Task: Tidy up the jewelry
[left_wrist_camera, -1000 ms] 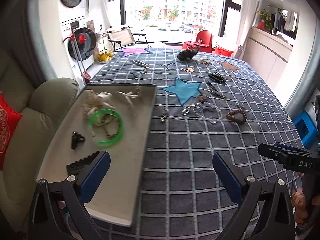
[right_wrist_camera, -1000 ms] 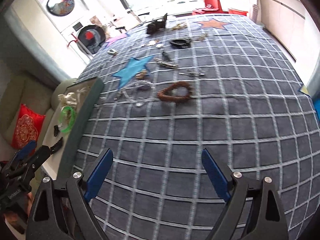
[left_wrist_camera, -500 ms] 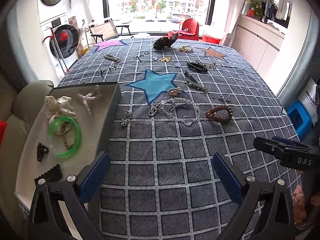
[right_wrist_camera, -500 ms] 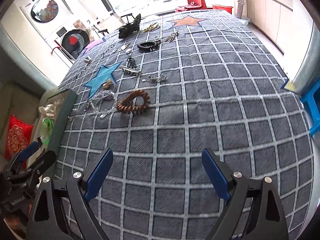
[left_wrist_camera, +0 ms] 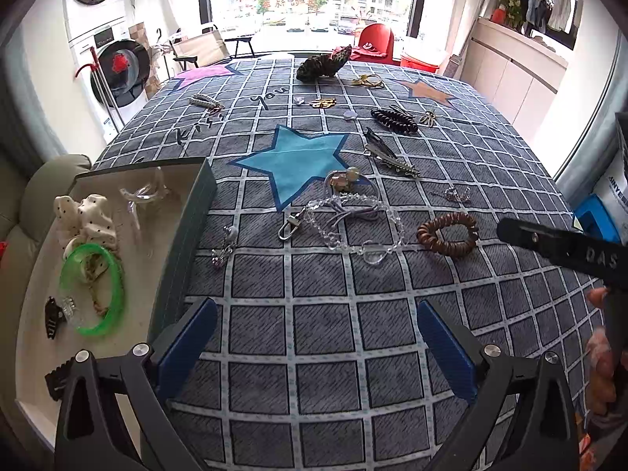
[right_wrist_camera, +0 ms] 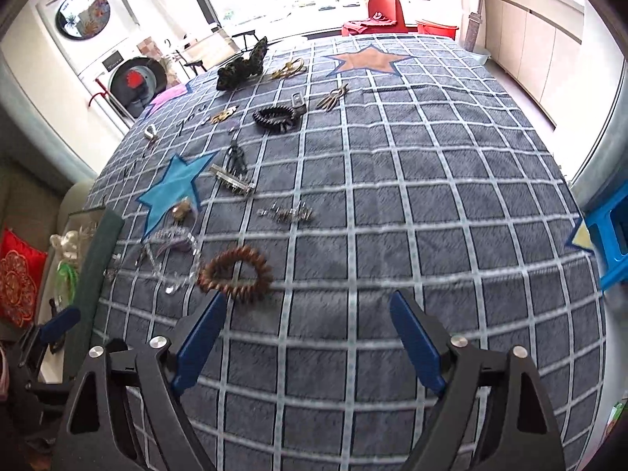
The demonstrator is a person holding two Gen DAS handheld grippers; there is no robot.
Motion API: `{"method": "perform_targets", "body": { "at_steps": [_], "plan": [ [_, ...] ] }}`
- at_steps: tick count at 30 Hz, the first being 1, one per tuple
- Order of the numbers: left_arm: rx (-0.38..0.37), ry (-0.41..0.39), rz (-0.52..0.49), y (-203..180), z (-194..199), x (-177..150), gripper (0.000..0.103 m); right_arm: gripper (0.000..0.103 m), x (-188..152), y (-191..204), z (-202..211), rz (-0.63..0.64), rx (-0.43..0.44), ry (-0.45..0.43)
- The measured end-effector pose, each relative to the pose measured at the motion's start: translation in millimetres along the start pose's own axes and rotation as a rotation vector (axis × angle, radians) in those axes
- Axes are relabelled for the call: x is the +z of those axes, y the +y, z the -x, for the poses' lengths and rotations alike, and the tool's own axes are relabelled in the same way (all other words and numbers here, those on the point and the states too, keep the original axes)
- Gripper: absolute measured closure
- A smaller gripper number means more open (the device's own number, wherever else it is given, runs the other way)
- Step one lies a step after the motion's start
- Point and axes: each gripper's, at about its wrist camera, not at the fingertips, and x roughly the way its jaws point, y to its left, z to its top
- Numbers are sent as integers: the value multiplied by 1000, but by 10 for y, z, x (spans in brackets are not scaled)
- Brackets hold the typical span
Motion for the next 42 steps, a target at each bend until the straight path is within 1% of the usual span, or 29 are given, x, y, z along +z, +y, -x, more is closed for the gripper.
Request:
{"method": "perform_targets", "body": {
  "at_steps": [5, 8, 13, 14, 17, 19, 20, 21, 22, 23, 24, 31, 35, 38, 40, 42],
  "plan": [
    [-25, 3, 11, -32, -116, 85, 1, 24, 198, -11, -171, 3, -5, -7],
    [-23, 6, 1, -54, -175, 123, 12, 25, 288, 20, -309, 20, -11, -3],
    [-34, 12, 2, -65, -269, 170, 12, 30, 342, 124, -478, 61, -31, 13],
    [-39, 10, -3, -78, -279, 174, 12, 30, 350, 151, -493, 74, -44, 6],
    [-47, 12, -20, -133, -316, 184, 12, 36, 352, 213, -531, 108, -85, -9],
    [-53, 15, -25, -156, -341, 191, 12, 48, 337, 257, -542, 135, -122, -21],
    [-56, 16, -26, -168, -354, 194, 12, 52, 313, 281, -542, 153, -149, -32],
    [-60, 18, -29, -179, -368, 196, 16, 59, 299, 292, -539, 168, -164, -42],
    [-58, 21, -31, -190, -381, 198, 20, 71, 291, 287, -529, 170, -157, -49],
    [-58, 30, -34, -201, -403, 201, 20, 78, 290, 273, -518, 165, -153, -52],
    [-60, 33, -34, -207, -419, 202, 20, 90, 298, 258, -513, 156, -152, -53],
    [-58, 41, -60, -307, -513, 214, 21, 91, 265, 36, -391, 65, -87, -52],
    [-35, 31, -92, -383, -559, 220, 21, 91, 182, -106, -242, 20, -52, -55],
    [-34, 28, -95, -410, -575, 244, 21, 91, 99, -183, -122, -3, -36, -62],
    [-34, 23, -95, -417, -577, 254, 27, 91, 39, -218, -50, -16, -24, -66],
    [-37, 15, -98, -425, -566, 261, 37, 91, -40, -241, 25, -23, -15, -69]
  ]
}}
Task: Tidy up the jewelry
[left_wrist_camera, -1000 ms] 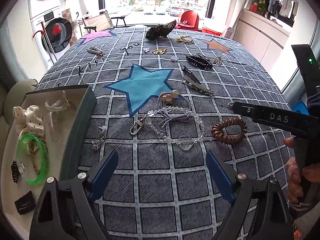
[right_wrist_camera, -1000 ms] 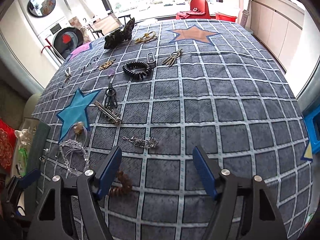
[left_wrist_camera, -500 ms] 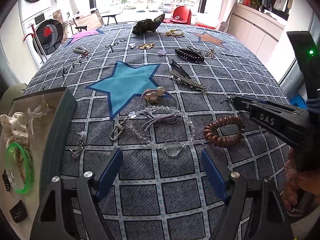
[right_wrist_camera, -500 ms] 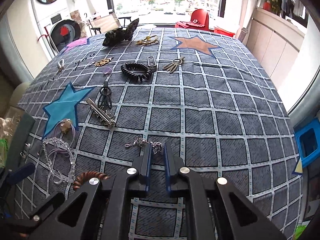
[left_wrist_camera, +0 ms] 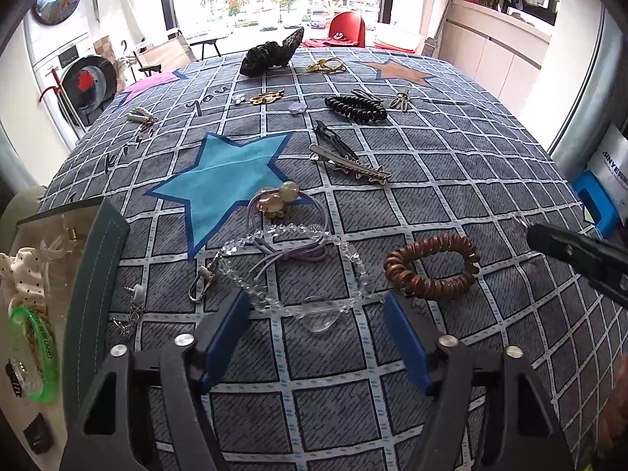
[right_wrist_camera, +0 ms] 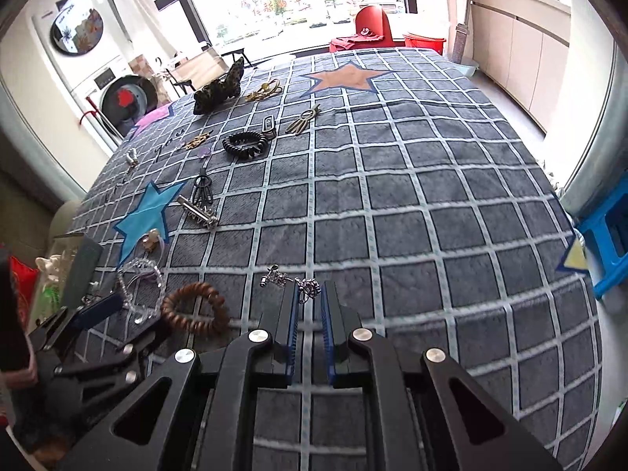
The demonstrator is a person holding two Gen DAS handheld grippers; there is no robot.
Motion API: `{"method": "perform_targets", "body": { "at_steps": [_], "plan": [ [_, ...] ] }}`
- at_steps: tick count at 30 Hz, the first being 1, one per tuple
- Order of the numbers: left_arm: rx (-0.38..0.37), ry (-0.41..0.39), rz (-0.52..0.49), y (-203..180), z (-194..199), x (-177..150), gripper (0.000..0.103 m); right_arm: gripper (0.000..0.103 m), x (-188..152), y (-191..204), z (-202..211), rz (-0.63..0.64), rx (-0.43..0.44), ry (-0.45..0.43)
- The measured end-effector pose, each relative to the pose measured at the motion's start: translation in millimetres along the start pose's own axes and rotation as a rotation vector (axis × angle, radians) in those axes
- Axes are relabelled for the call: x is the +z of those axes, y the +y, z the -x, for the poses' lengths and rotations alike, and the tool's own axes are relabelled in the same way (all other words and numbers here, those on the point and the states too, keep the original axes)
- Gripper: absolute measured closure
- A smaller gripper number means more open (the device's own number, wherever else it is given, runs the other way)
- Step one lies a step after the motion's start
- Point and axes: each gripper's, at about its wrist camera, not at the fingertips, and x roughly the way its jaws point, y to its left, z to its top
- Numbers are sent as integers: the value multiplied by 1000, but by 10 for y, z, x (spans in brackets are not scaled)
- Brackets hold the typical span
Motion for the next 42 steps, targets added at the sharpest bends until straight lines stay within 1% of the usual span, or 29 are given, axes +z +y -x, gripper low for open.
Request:
{"method": "perform_targets", "body": {
  "at_steps": [1, 2, 3, 4, 5, 6, 11, 15, 19, 21, 24, 25, 26, 27, 28, 29, 31, 34, 35, 36, 38, 39, 42],
  "plan": [
    [0, -2, -1, -1, 4, 1, 41, 91, -26, -4, 26, -2, 2, -1],
    [-2, -8, -3, -6, 17, 4, 53, 91, -68, -10, 63, -4, 6, -2],
    [-4, -13, -5, -10, 25, 5, 69, 91, -100, -16, 88, -6, 9, -2],
    [-9, -15, -9, -16, 28, 10, 77, 91, -135, -23, 112, -10, 12, -1],
    [-11, -15, -13, -23, 30, 12, 93, 91, -161, -31, 127, -12, 15, 1],
    [-17, -13, -14, -26, 30, 10, 101, 91, -185, -33, 141, -14, 17, 4],
    [-49, -13, -1, 4, 88, -35, 101, 91, -289, -40, 226, -18, 26, 4],
    [-53, -29, -16, -15, 220, -89, 101, 91, -326, -42, 295, -23, 35, -3],
    [-61, -48, -22, -92, 340, -73, 101, 91, -354, -49, 356, -25, 42, -9],
    [-86, -30, -13, -126, 344, -42, 101, 91, -364, -71, 396, -30, 42, -15],
    [-91, -31, -39, -238, 353, -21, 101, 91, -370, -118, 450, -38, 43, -22],
    [-88, -39, -52, -280, 362, -22, 99, 91, -379, -130, 471, -40, 42, -25],
    [-91, -44, -60, -313, 370, -24, 65, 91, -384, -150, 497, -43, 42, -30],
    [-93, -43, -63, -340, 378, -24, 0, 91, -387, -177, 520, -48, 41, -34],
    [-78, -59, -58, -354, 406, -33, 3, 91, -393, -195, 536, -52, 41, -37],
    [-59, -93, -64, -382, 442, -46, 1, 91, -399, -225, 558, -57, 40, -40],
    [-50, -91, -79, -433, 440, -21, 1, 91, -412, -277, 589, -67, 38, -45],
    [-37, -89, -59, -485, 401, 68, 1, 91, -434, -342, 624, -80, 32, -49],
    [-47, -77, -43, -496, 373, 97, 2, 91, -444, -370, 638, -86, 30, -51],
    [-59, -61, -27, -508, 343, 104, 5, 91, -452, -392, 651, -90, 29, -52],
    [-82, -11, -4, -554, 226, 139, 17, 91, -470, -441, 676, -99, 24, -56],
    [-83, 18, 5, -584, 156, 148, 17, 91, -481, -466, 693, -104, 21, -58],
    [-75, 55, 43, -634, 23, 136, 17, 91, -509, -529, 730, -116, 14, -61]
  ]
}}
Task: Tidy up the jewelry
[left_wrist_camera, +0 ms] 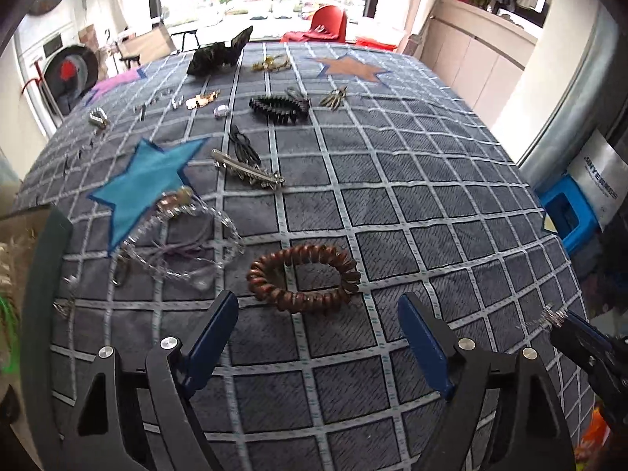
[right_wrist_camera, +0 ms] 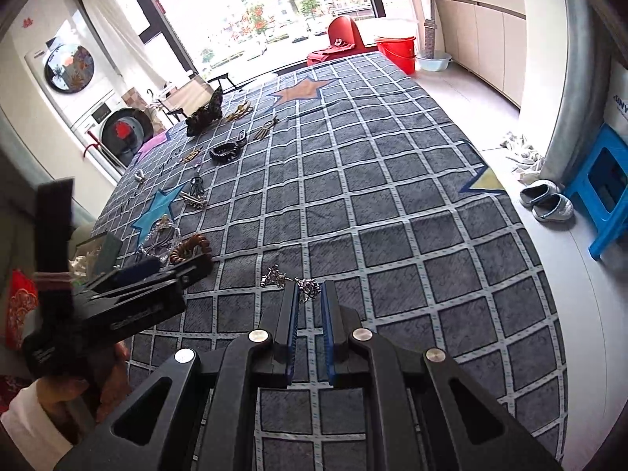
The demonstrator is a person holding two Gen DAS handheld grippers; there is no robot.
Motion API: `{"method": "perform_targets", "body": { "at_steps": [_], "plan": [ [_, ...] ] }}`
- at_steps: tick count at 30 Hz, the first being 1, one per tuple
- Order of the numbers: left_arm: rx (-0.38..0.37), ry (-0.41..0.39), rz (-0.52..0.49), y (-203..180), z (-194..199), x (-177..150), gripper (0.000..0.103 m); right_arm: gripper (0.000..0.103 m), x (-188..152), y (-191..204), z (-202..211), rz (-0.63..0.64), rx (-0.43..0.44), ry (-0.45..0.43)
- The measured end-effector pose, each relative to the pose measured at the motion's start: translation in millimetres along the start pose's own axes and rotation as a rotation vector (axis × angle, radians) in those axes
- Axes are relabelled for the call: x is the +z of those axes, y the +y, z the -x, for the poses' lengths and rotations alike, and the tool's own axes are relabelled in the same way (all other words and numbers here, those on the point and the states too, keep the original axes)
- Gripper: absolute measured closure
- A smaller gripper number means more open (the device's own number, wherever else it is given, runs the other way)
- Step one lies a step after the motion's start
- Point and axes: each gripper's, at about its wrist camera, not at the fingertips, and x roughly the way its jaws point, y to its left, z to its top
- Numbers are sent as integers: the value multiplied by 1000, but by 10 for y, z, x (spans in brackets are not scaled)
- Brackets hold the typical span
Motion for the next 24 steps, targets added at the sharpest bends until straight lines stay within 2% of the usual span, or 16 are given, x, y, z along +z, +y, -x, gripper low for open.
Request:
{"method": "perform_targets", "body": {
  "at_steps": [7, 8, 10, 12, 15, 17, 24],
  "plan": [
    [46, -3, 113, -22, -177, 115, 17, 91, -28, -100, 24, -17, -6, -1],
    [56, -5, 121, -23, -187, 130, 20, 91, -34, -109, 25, -20, -5, -1],
    [104, -19, 112, -45, -178, 138, 47, 91, -42, -115, 22, -26, -3, 1],
    [94, -29, 94, -45, -159, 129, 64, 91, -58, -113, 21, -27, -2, 3],
    [50, -45, 82, -4, -98, 90, 73, 91, -78, -101, 20, -23, -4, 5],
    [18, -62, 59, -5, -23, 55, 76, 91, -100, -87, 24, -24, -1, 8],
    [-59, -82, -6, 34, 282, -161, 77, 91, -176, 47, 40, -8, 15, 18]
  ]
}}
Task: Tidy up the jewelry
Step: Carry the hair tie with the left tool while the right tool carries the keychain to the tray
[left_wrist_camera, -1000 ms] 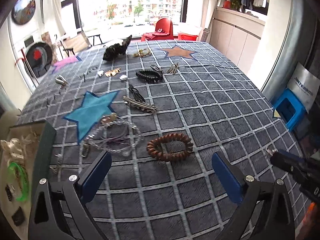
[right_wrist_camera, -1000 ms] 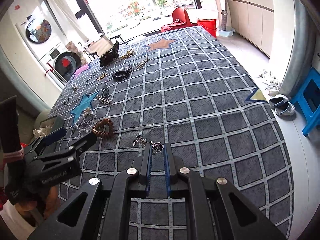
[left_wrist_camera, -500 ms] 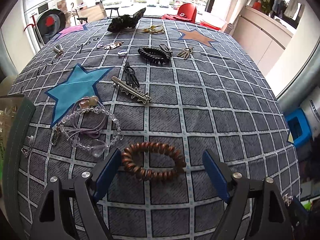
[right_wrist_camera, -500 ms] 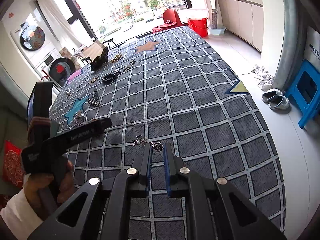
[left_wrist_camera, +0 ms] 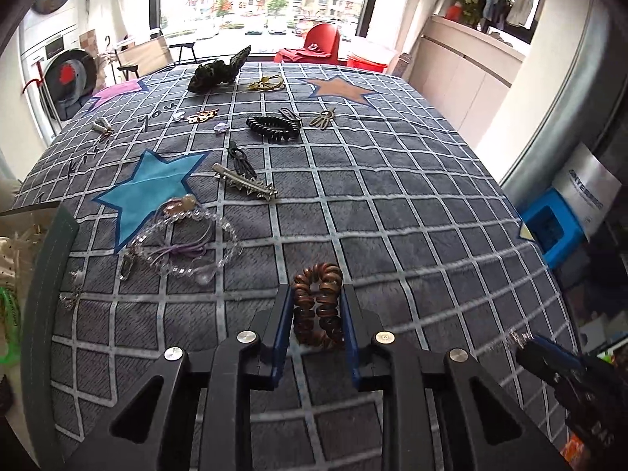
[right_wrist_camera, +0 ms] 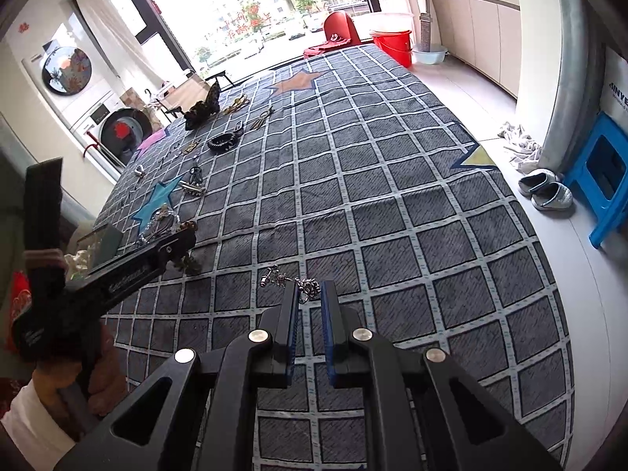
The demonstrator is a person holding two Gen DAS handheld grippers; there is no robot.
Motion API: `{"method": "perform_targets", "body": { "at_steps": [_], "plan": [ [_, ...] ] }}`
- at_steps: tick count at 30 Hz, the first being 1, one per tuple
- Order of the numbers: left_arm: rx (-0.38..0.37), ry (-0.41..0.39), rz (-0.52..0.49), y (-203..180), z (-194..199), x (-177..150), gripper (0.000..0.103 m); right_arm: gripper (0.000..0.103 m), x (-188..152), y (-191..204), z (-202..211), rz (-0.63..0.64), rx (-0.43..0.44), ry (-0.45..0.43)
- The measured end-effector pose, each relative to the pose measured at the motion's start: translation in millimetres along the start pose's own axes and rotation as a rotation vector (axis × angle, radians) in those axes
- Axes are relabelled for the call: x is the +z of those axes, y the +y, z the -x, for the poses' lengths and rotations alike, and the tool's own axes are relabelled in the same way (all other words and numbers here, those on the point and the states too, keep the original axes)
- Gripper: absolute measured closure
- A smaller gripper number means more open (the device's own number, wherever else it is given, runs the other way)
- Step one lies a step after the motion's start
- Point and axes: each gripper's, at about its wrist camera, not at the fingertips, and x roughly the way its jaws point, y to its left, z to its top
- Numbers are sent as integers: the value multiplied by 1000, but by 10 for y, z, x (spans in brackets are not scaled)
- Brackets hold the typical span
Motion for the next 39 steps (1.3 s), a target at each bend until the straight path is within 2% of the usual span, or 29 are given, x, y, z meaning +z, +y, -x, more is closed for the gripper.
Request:
{"method": "perform_targets", "body": {
  "at_steps": [11, 12, 27, 39],
  "plan": [
    [-4, -17, 7, 321, 467, -349, 77, 91, -179, 362, -4, 43, 32, 30],
    [-4, -21, 7, 348, 507, -374, 92, 91, -194, 397, -2, 46, 35, 33],
    [-1, -84, 69, 873, 995, -605, 91, 91, -300, 983, 78, 137, 60, 34],
    [69, -145, 146, 1509, 1393, -782, 91, 91, -309, 1619, -19, 247, 123, 54]
  ]
}}
